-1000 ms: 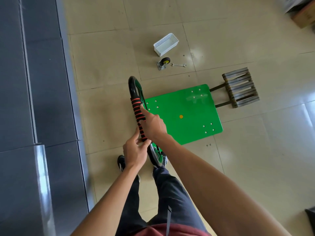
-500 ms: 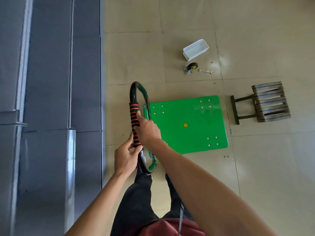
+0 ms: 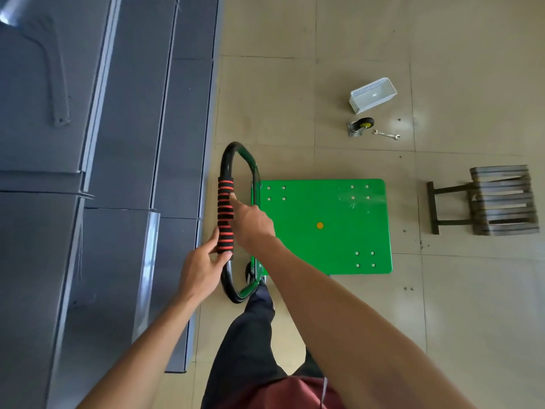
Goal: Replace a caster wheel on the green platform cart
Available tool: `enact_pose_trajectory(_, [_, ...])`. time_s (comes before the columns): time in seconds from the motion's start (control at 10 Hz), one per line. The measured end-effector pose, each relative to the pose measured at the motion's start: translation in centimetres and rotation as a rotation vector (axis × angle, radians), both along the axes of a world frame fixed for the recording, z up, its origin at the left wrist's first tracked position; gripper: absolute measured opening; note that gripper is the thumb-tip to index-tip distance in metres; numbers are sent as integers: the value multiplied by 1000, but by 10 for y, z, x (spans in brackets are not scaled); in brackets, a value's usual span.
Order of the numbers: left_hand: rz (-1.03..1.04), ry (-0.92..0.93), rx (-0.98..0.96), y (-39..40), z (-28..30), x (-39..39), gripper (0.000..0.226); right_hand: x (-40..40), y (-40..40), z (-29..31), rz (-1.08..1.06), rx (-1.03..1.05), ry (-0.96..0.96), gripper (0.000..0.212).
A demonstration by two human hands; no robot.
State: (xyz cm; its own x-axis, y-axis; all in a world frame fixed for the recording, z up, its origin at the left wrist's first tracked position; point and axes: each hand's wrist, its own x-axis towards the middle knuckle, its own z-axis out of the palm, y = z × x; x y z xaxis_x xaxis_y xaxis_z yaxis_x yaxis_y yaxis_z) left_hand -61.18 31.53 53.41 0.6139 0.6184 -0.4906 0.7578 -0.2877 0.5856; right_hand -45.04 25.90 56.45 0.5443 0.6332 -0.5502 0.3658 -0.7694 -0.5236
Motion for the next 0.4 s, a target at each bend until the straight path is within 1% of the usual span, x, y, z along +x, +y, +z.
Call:
enact_pose_trajectory(0.1, [-50, 60, 57, -3, 8, 1, 67, 12, -15, 3, 23, -20, 76, 50])
enact_pose_trajectory(0.2, [-98, 95, 99, -7, 13, 4, 65, 28, -37, 4, -16, -38, 154, 42])
enact_pose_trajectory(0.3, [-122, 80, 133, -10, 24, 5, 62, 50, -64, 21, -52, -1, 179, 38])
enact_pose_trajectory(0.4, [-28, -25, 198, -4, 30, 19, 50, 79, -106, 53, -171, 99, 178, 34])
